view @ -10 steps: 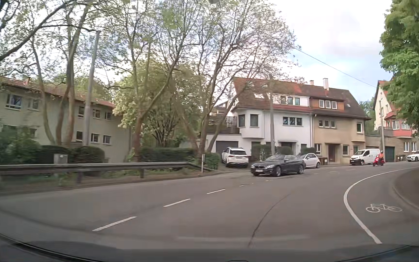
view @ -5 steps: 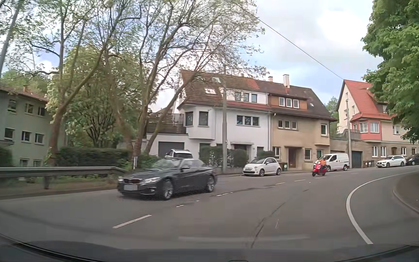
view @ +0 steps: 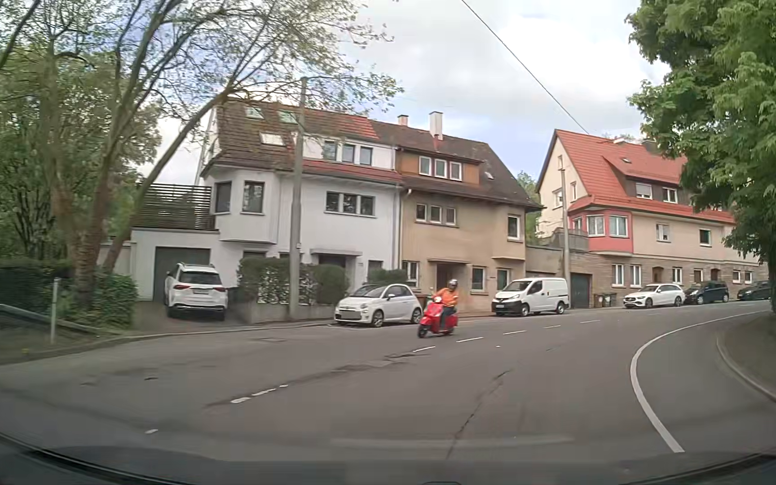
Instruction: Follow the waypoints while adhering to traffic rules and regulations
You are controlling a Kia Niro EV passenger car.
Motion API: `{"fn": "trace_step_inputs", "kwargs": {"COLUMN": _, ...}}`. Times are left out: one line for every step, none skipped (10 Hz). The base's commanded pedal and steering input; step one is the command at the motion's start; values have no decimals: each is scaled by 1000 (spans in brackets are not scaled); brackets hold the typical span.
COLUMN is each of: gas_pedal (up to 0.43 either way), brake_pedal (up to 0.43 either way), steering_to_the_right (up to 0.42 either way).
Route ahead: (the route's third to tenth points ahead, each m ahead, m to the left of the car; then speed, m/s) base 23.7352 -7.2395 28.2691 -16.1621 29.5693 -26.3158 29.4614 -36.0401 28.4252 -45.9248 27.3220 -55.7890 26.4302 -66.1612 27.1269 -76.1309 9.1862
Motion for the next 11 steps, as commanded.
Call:
{"fn": "trace_step_inputs", "kwargs": {"gas_pedal": 130, "brake_pedal": 0, "steering_to_the_right": 184}}
{"fn": "trace_step_inputs", "kwargs": {"gas_pedal": 130, "brake_pedal": 0, "steering_to_the_right": 177}}
{"fn": "trace_step_inputs", "kwargs": {"gas_pedal": 138, "brake_pedal": 0, "steering_to_the_right": 177}}
{"fn": "trace_step_inputs", "kwargs": {"gas_pedal": 138, "brake_pedal": 0, "steering_to_the_right": 178}}
{"fn": "trace_step_inputs", "kwargs": {"gas_pedal": 138, "brake_pedal": 0, "steering_to_the_right": 181}}
{"fn": "trace_step_inputs", "kwargs": {"gas_pedal": 138, "brake_pedal": 0, "steering_to_the_right": 187}}
{"fn": "trace_step_inputs", "kwargs": {"gas_pedal": 150, "brake_pedal": 0, "steering_to_the_right": 189}}
{"fn": "trace_step_inputs", "kwargs": {"gas_pedal": 157, "brake_pedal": 0, "steering_to_the_right": 189}}
{"fn": "trace_step_inputs", "kwargs": {"gas_pedal": 157, "brake_pedal": 0, "steering_to_the_right": 188}}
{"fn": "trace_step_inputs", "kwargs": {"gas_pedal": 157, "brake_pedal": 0, "steering_to_the_right": 183}}
{"fn": "trace_step_inputs", "kwargs": {"gas_pedal": 169, "brake_pedal": 0, "steering_to_the_right": 174}}
